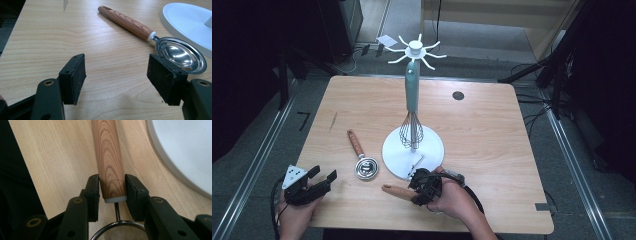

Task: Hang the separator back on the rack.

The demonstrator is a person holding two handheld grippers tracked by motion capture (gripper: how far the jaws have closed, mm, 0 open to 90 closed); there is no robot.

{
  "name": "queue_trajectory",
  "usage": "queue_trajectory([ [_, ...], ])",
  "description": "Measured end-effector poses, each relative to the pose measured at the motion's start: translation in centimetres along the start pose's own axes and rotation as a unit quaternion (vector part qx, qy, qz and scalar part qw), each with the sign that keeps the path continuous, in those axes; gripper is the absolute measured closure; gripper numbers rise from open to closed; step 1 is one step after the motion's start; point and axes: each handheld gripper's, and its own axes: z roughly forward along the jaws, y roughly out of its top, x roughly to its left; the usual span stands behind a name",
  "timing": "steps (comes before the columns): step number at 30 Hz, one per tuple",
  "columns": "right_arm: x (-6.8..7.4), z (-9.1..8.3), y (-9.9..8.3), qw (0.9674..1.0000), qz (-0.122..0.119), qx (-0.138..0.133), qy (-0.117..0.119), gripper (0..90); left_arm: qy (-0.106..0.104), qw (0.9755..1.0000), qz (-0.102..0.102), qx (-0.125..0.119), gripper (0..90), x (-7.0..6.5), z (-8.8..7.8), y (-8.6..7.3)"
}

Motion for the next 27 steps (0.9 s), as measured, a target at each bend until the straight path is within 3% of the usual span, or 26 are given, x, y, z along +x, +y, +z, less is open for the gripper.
queue_trajectory([
  [8,0.5,0.2,0.0,1.0000,0.001,0.003,0.001,70.3,-0.001,1.0000,-0.001,0.000,31.9,0.0,0.0,0.0],
  [11,0.7,0.2,-0.1,0.9999,-0.008,0.001,-0.010,70.6,0.000,1.0000,-0.002,-0.001,31.5,0.0,0.0,0.0],
  [14,0.8,0.1,-0.3,1.0000,0.000,-0.002,-0.008,70.8,0.000,1.0000,-0.005,-0.001,30.1,0.1,0.1,0.0],
  [21,-0.1,-1.6,-1.3,0.9984,0.018,-0.053,-0.013,70.8,0.009,0.9998,-0.017,0.003,23.2,0.2,0.2,0.1],
  [27,-1.0,-2.7,-2.5,0.9961,0.040,-0.075,-0.023,70.8,0.017,0.9996,-0.022,0.008,17.6,0.3,0.1,0.1],
])
